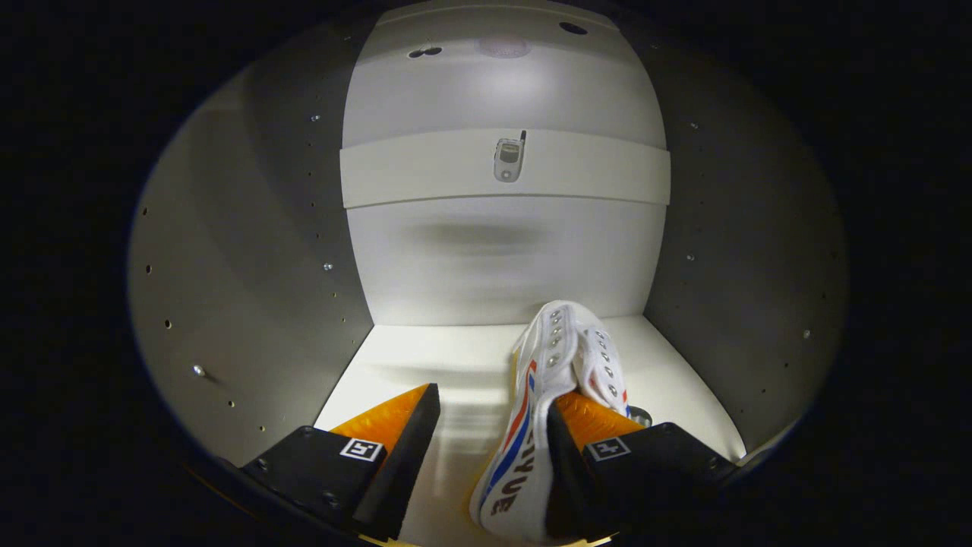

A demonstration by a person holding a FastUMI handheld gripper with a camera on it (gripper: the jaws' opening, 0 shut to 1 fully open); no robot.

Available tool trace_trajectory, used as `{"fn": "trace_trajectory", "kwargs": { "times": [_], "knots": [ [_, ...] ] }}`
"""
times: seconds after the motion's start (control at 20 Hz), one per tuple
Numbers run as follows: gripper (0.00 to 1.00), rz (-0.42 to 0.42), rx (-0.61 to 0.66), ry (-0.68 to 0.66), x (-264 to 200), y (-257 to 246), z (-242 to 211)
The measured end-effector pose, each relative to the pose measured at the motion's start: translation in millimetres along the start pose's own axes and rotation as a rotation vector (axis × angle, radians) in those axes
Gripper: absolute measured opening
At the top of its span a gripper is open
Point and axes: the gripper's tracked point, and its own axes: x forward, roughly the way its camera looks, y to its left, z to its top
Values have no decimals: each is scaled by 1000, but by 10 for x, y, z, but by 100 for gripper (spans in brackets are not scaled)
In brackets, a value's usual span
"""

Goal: Open the shoe cabinet door, grab the shoes and put them into the shoe cabinet, then close the shoe cabinet door.

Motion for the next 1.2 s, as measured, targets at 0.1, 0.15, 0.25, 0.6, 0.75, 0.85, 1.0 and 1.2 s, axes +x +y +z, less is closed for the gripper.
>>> {"fn": "trace_trajectory", "kwargs": {
  "times": [0.1,0.15,0.25,0.6,0.75,0.85,1.0,1.2],
  "knots": [
    [86,25,17,-14,-97,67,43],
    [87,21,14,-24,-139,80,68],
    [94,7,-1,-40,-268,78,119],
    [98,-16,-1,-168,-1118,107,537],
    [98,-15,9,-227,-1669,136,677],
    [98,-15,25,-272,-2074,107,742],
    [98,-21,56,-325,-2696,-5,790],
    [98,-21,82,-376,-3471,-210,769]
  ]
}}
